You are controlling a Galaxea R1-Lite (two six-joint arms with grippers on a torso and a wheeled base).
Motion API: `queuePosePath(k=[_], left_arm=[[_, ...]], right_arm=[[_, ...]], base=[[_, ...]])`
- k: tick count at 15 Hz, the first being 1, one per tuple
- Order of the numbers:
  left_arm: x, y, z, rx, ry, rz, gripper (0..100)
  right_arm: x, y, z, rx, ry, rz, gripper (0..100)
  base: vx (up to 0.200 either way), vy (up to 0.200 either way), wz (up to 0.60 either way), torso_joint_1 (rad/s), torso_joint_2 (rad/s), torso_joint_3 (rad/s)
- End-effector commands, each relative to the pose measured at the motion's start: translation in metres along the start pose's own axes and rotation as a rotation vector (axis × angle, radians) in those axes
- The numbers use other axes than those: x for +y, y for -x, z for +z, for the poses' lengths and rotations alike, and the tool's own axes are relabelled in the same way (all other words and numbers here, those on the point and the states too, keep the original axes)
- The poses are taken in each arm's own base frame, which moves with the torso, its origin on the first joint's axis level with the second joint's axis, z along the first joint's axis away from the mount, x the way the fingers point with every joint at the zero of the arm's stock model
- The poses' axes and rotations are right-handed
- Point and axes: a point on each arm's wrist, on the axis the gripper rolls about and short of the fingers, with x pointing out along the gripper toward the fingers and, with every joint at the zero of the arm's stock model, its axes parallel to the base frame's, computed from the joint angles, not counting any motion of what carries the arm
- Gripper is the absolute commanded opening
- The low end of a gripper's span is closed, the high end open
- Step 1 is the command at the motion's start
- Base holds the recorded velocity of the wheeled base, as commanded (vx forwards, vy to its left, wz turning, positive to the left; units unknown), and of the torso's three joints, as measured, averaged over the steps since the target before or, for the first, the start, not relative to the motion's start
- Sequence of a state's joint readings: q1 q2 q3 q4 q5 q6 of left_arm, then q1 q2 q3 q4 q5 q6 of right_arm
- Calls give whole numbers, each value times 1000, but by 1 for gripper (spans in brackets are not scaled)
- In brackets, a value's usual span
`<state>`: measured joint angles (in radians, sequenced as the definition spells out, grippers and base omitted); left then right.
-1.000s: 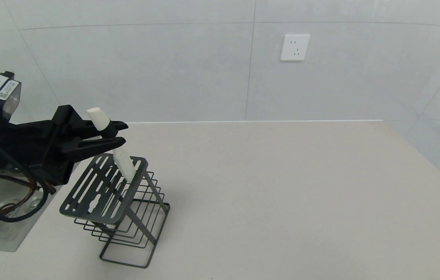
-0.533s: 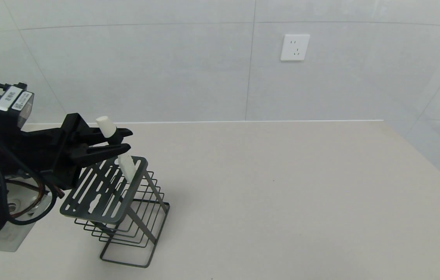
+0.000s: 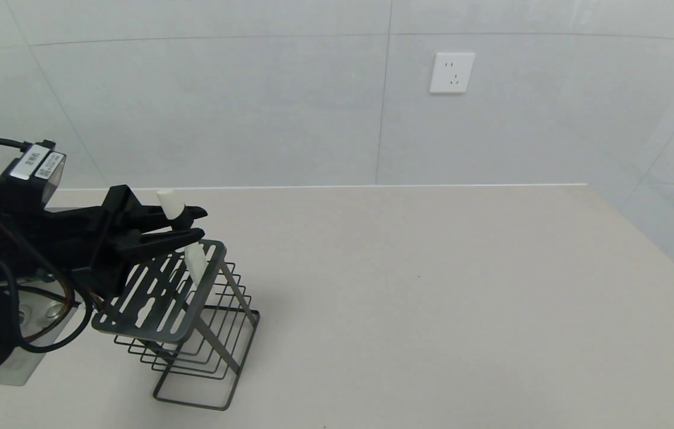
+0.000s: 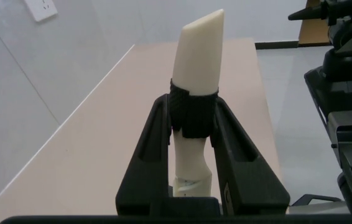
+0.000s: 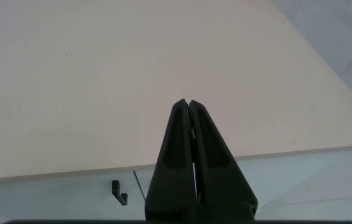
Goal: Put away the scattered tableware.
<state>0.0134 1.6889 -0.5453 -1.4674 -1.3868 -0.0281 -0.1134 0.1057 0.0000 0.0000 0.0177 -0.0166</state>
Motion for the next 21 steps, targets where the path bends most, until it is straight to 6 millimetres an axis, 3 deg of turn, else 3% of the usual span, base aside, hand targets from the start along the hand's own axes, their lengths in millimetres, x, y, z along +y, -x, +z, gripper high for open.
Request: queuePosePath(k=[1,21], left_arm=[[1,1,-3,3,10,3,0],[2,10,-31,32,48,37,0]], right_arm=[[0,0,0,2,0,1,0],[0,0,0,2,-1,1,0]], base=[[0,0,0,0,0,0],[0,0,0,0,0,0]])
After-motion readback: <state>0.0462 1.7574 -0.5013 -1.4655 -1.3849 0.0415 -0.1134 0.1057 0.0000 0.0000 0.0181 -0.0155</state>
